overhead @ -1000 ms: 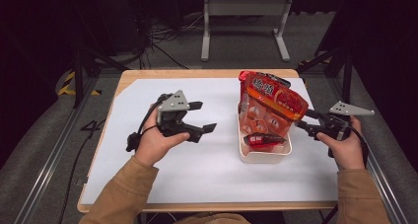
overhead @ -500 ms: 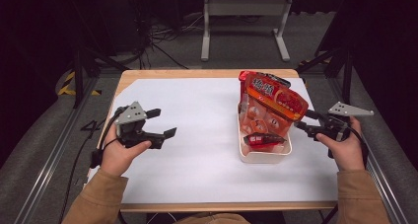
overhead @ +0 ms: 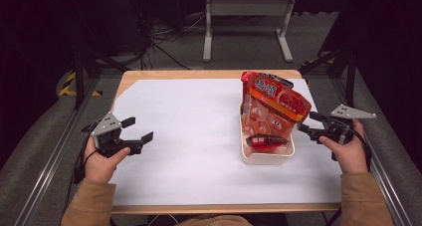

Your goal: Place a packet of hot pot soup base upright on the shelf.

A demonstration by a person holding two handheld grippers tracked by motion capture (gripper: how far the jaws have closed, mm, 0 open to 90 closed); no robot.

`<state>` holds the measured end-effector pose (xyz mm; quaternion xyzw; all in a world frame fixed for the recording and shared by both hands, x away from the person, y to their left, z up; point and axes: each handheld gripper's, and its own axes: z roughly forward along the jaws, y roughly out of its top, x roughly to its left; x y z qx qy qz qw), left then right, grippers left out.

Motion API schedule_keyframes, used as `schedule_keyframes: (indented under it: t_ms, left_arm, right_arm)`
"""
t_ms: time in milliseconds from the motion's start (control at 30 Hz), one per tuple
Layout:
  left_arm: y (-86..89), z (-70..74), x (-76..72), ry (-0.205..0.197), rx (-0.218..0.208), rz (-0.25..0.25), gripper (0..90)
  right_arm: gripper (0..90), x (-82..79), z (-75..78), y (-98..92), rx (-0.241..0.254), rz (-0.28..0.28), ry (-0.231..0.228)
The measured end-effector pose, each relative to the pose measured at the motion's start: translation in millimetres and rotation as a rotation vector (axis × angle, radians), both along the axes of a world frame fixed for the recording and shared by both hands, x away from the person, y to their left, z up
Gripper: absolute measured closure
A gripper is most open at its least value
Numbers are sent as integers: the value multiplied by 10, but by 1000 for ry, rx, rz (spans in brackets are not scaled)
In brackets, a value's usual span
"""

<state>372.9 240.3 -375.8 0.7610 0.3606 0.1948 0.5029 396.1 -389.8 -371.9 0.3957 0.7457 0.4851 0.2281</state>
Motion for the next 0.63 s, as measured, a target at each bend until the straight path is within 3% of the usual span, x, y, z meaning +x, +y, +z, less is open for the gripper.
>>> schedule_keyframes:
  t_ms: [333, 500, 633]
  left_arm:
    - [147, -370, 127, 49, -33, 79, 134]
    - [171, -422, 142, 71, -61, 89, 133]
    - [174, -403, 127, 60, -79, 88, 123]
  right_arm:
    - [224, 32, -62, -1, -36, -6, -8]
    - [210, 35, -70, 6, -41, -9, -8]
    - [206, 39, -68, 3, -41, -12, -10]
